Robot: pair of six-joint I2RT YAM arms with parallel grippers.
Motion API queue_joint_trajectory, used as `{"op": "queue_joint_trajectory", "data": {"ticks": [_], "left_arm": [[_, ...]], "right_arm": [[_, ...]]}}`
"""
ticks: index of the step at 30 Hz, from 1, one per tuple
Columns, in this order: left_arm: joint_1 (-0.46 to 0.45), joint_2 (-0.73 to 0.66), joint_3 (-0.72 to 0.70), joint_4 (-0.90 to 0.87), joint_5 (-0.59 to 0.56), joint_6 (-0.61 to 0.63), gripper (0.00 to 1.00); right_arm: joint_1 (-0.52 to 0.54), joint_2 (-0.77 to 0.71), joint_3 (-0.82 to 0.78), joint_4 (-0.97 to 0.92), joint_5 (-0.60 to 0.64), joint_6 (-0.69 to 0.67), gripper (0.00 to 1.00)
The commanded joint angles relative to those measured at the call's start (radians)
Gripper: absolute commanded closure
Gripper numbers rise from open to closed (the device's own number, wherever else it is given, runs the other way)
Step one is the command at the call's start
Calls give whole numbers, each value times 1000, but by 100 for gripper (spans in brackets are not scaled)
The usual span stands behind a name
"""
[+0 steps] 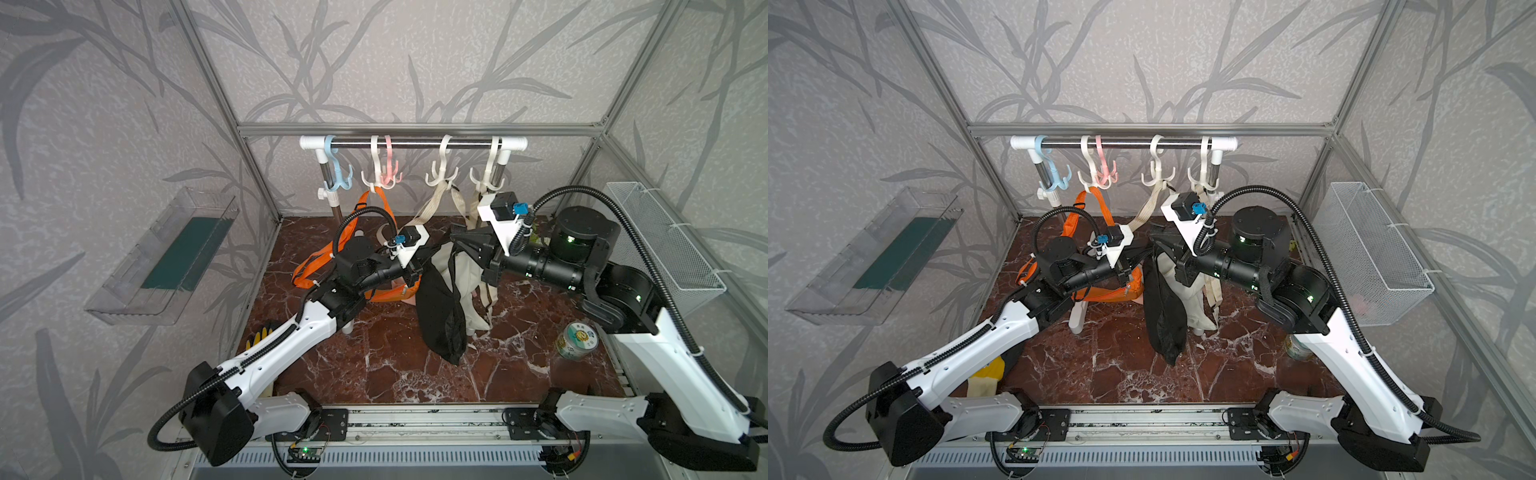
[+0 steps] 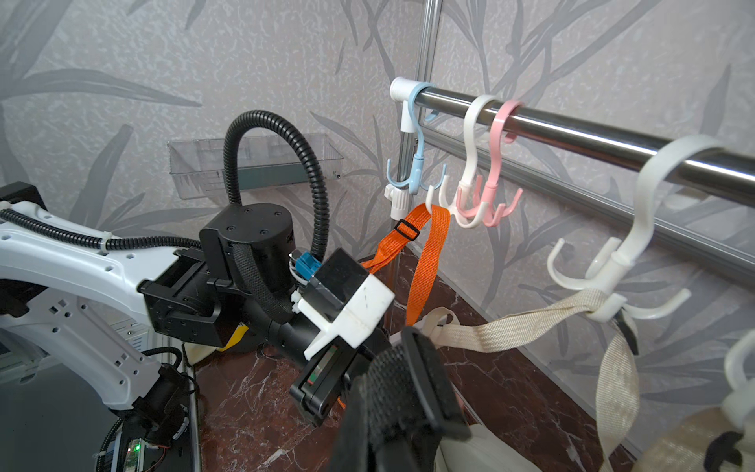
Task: Hang the bag on a hook
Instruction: Pick up the bag from the center of the board.
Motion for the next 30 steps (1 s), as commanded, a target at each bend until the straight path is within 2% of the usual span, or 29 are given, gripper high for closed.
{"op": "queue_joint_trajectory", "data": {"ticks": [1,5,10,15,19,25,30], "left_arm": [[-9,-44,27,77,3,-40,100],[-14,-90,28,90,6,-65,100],[-18,-132,47,107,47,-122,100],[-21,-155,73,216,117,-244,100],[-21,-166,131,231,192,-323,100],[-22,-222,248,20,211,-334,100],[-21,-262,276,-23,178,-333,100]], "right_arm": [[-8,-36,31,12,39,-5,100],[-9,-52,28,9,95,-8,100],[-9,-70,32,3,226,2,100],[-9,-70,49,7,243,-19,100],[-7,-44,92,10,252,-23,100],[-4,0,153,11,257,-30,100],[-3,59,197,20,238,-13,100]]}}
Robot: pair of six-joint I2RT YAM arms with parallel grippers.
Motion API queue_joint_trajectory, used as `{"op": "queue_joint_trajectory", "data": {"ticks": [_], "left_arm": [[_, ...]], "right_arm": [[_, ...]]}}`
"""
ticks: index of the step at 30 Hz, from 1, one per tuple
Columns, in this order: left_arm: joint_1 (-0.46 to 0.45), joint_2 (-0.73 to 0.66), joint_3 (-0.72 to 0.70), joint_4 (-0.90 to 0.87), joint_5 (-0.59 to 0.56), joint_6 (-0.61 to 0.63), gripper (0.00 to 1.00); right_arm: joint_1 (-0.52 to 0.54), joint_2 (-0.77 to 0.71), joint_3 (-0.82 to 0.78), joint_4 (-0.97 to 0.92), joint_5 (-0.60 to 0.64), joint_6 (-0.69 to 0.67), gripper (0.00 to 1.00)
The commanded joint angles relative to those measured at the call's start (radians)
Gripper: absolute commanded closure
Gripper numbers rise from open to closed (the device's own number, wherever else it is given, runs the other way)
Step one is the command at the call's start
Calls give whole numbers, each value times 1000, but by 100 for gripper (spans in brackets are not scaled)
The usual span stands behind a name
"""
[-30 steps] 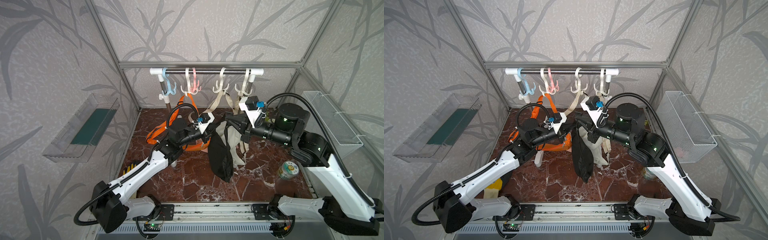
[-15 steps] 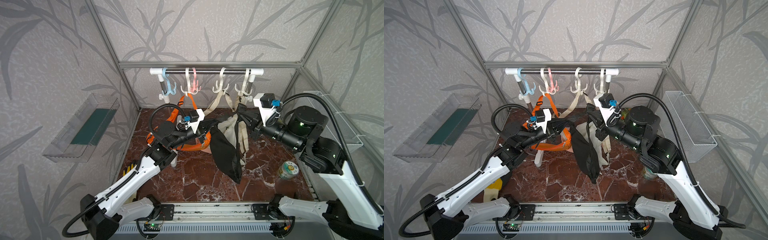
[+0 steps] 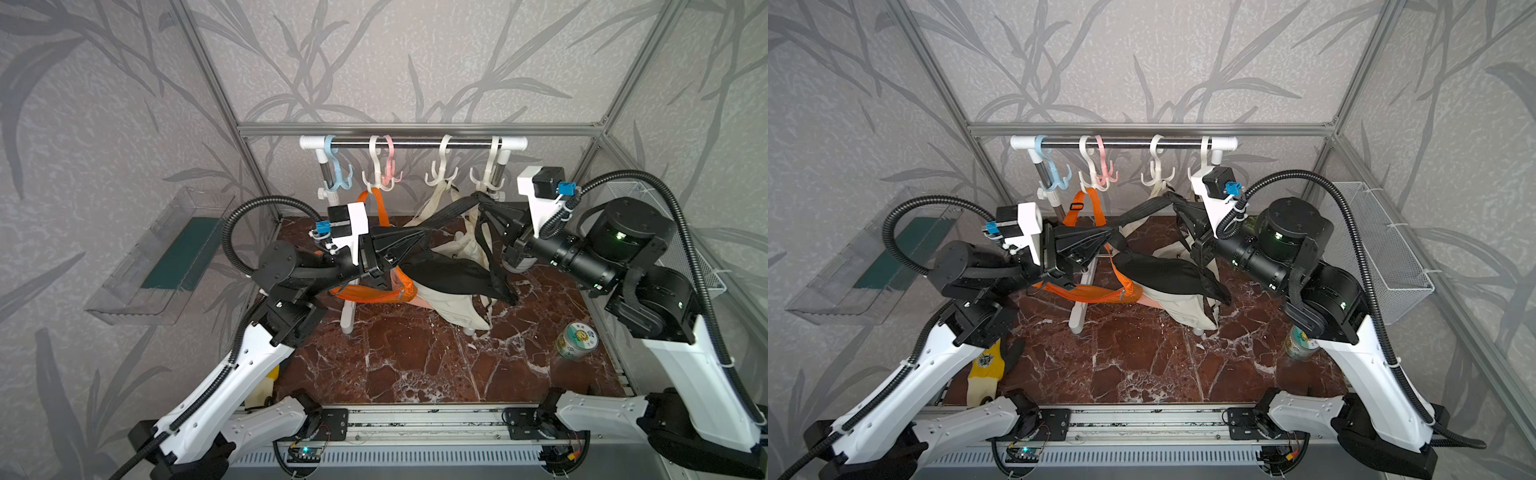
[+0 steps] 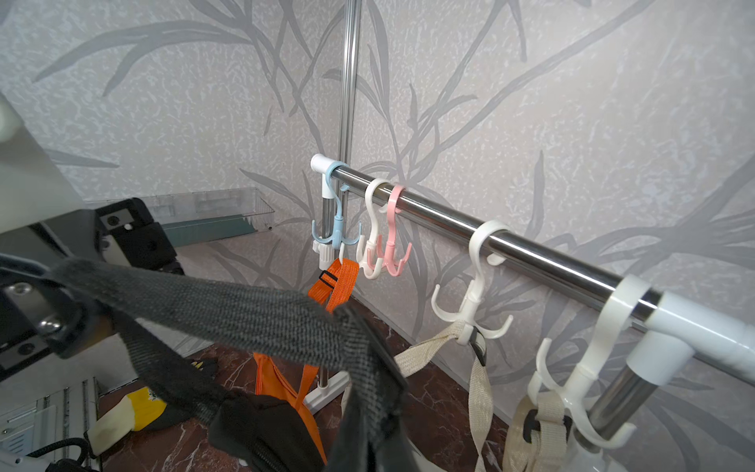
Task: Hang the bag on a hook
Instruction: Pick up the bag from the center of the board.
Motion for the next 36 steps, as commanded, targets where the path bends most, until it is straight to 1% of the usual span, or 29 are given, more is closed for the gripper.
{"op": "queue_joint_trajectory", "data": {"ticks": [1,3,7,13,16,22,26,29,33,36], "left_arm": [[-5,-45,37,-53,-18,-1,100],[-5,-60,60,-153,-95,57,100],[-4,-53,98,-334,-323,157,100],[8,12,133,-462,-575,216,100],[25,61,155,-502,-672,229,100],[113,107,155,-486,-655,178,100],[188,113,147,-458,-574,122,100],[195,108,146,-423,-517,130,100],[210,140,177,-442,-529,147,100],[218,167,195,-434,-497,141,100]], "right_arm": [[-5,42,42,22,16,10,100],[-6,76,48,34,17,20,100],[-6,167,54,67,32,40,100],[-8,303,86,121,48,74,100],[-9,363,113,137,65,83,100],[-27,435,159,169,85,86,100],[-46,461,177,179,97,96,100],[-52,461,167,208,123,95,100],[-64,476,178,236,136,106,100],[-66,499,211,238,153,102,100]]}}
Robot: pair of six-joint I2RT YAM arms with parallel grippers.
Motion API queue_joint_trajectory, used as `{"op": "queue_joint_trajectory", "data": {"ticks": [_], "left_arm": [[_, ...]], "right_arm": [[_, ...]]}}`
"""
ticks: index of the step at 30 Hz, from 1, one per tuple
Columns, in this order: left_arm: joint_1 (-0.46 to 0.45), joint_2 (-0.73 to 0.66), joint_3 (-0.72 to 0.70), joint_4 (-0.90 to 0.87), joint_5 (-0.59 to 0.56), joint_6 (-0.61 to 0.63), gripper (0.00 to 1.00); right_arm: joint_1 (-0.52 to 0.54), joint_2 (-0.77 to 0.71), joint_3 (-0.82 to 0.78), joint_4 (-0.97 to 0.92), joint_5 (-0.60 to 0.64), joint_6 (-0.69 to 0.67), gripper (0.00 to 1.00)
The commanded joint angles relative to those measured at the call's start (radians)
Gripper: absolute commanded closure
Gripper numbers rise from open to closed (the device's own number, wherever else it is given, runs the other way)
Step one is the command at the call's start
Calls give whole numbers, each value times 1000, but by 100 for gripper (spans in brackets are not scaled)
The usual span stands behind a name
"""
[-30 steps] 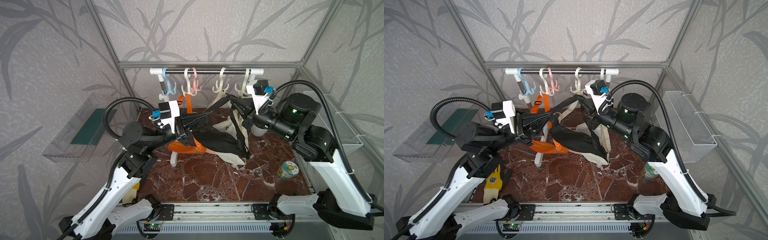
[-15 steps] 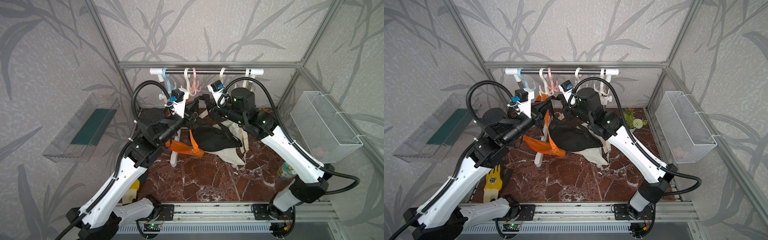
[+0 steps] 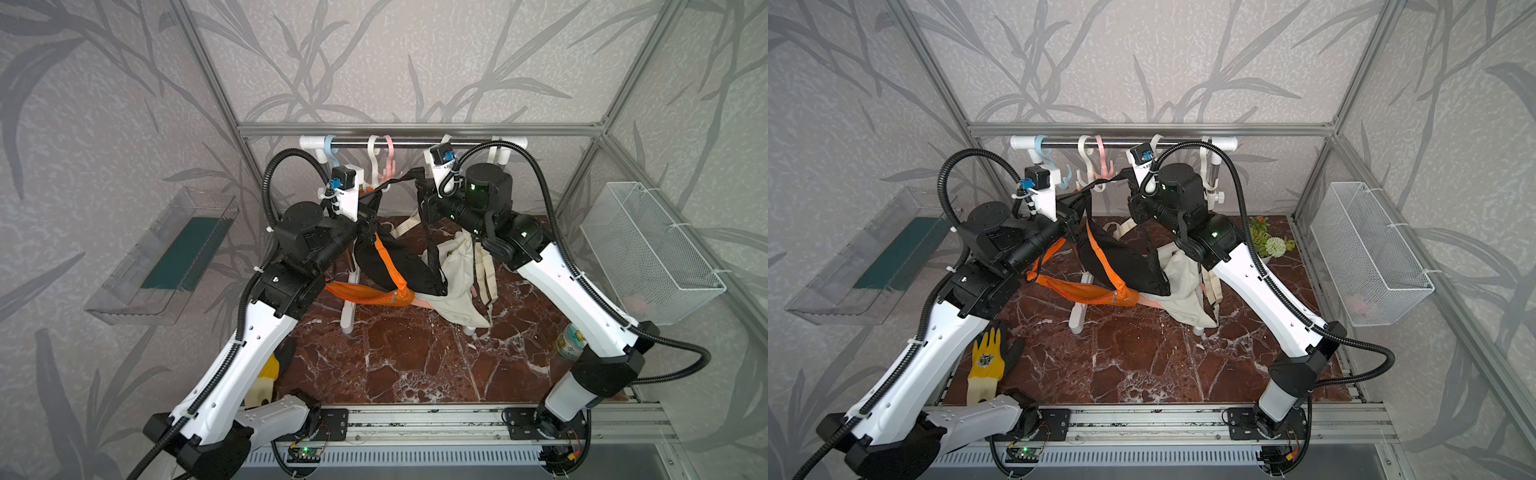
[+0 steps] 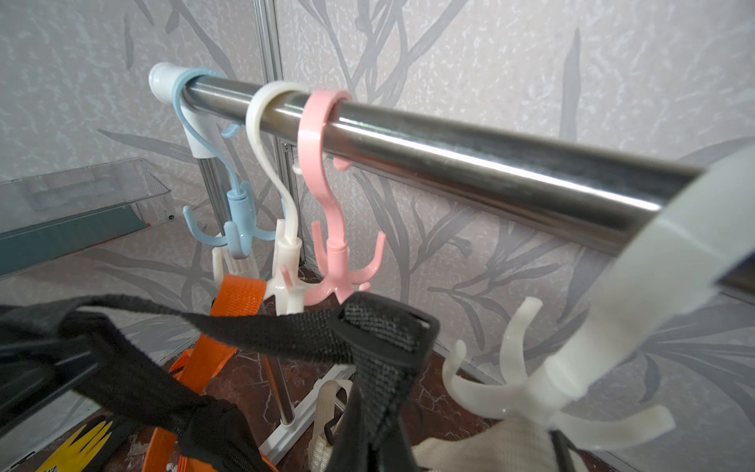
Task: Hang the bag on a hook
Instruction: Pick up the bag from the center of the board, then hang the bag on the hook.
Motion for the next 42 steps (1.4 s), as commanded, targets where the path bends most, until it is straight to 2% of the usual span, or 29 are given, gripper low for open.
{"op": "queue_joint_trajectory", "data": {"ticks": [1,17,24,29,39,40,41,42], "left_arm": [[11,29,46,36,49,-9,100],[15,121,108,4,68,-37,100],[16,129,95,-17,41,-39,100],[18,118,62,-5,71,-42,100],[18,105,1,-12,95,-46,100],[19,104,-3,-12,92,-48,100],[18,104,-7,-15,84,-49,99],[19,103,-9,-16,78,-50,93]], "right_arm": [[-10,53,60,49,38,9,100],[-25,246,276,-61,25,15,100],[-35,251,257,-77,-6,28,100],[-35,246,241,-91,-15,29,100],[-38,171,104,-55,-49,25,100],[-37,164,95,-54,-52,25,97],[-38,156,85,-57,-52,25,90],[-39,147,73,-56,-56,23,81]]}}
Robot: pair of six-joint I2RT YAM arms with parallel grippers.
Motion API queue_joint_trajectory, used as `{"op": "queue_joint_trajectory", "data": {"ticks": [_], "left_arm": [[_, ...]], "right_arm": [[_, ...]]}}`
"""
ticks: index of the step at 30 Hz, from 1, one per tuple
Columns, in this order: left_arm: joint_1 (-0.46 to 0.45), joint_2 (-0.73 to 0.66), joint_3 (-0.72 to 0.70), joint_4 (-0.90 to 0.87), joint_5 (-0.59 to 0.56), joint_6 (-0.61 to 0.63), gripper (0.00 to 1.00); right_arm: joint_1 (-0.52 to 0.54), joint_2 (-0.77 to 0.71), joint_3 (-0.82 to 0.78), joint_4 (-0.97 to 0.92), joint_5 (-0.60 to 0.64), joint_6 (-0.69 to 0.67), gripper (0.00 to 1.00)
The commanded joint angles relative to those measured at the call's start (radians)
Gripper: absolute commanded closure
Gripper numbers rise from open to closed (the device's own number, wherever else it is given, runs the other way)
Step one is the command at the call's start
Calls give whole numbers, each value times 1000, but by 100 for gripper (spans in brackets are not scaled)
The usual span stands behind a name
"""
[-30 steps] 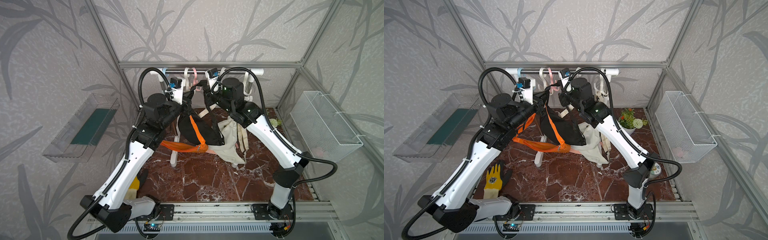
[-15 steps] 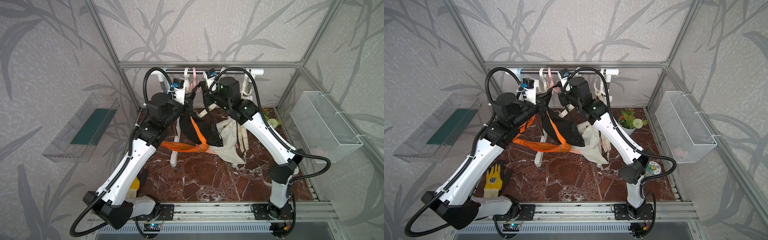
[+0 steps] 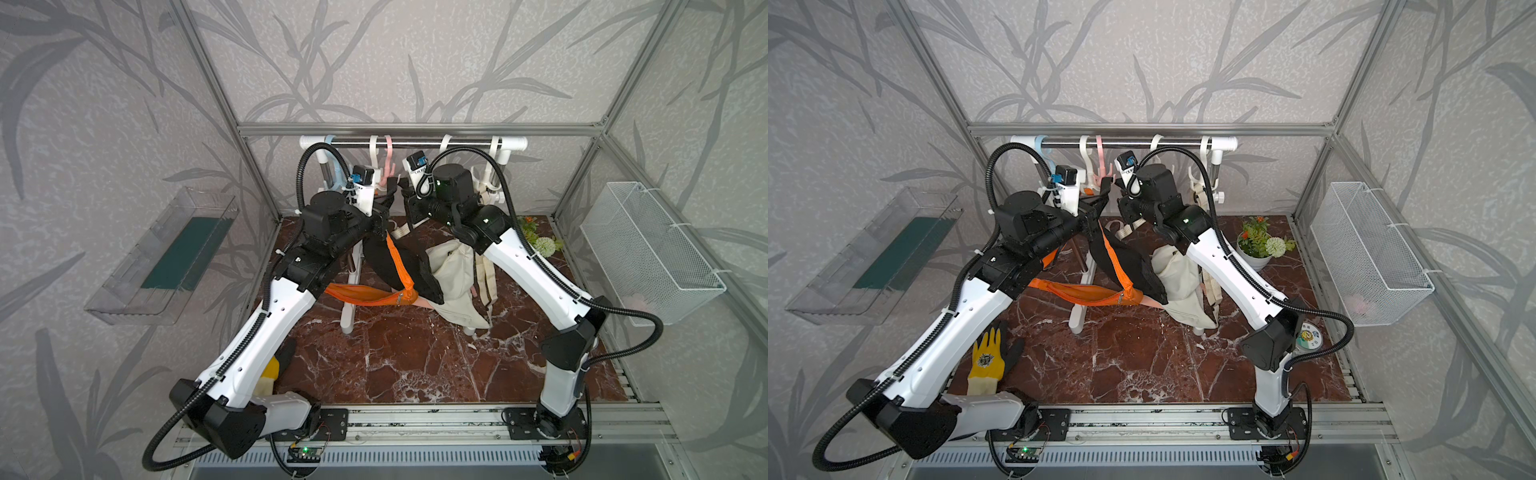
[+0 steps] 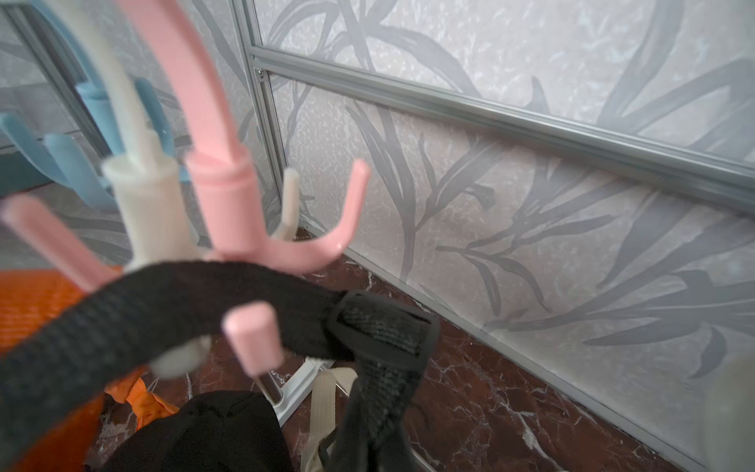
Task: Hang the bag on a hook
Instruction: Hang the bag on the hook.
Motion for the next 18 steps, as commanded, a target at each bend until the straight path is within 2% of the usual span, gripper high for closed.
{"op": "queue_joint_trajectory", "data": {"ticks": [1,2,4,6,8,13,18], "left_arm": [[5,-26,-13,7,2,-3,85],[5,-30,-16,6,1,2,75],[5,-39,-27,14,1,9,57],[5,-52,-39,33,-5,13,50],[8,-71,-61,68,-8,13,47],[8,-126,-133,180,-6,12,44],[8,-181,-191,241,-36,13,44]], "right_arm": [[-5,-73,-37,13,-15,-3,71],[-5,-92,-63,23,-22,-5,62],[-5,-141,-130,59,-34,-10,52],[-5,-204,-190,93,-48,-14,45],[-5,-260,-242,108,-66,-18,39],[-5,-431,-392,110,-66,-13,35],[-5,-624,-574,39,88,6,35]]}}
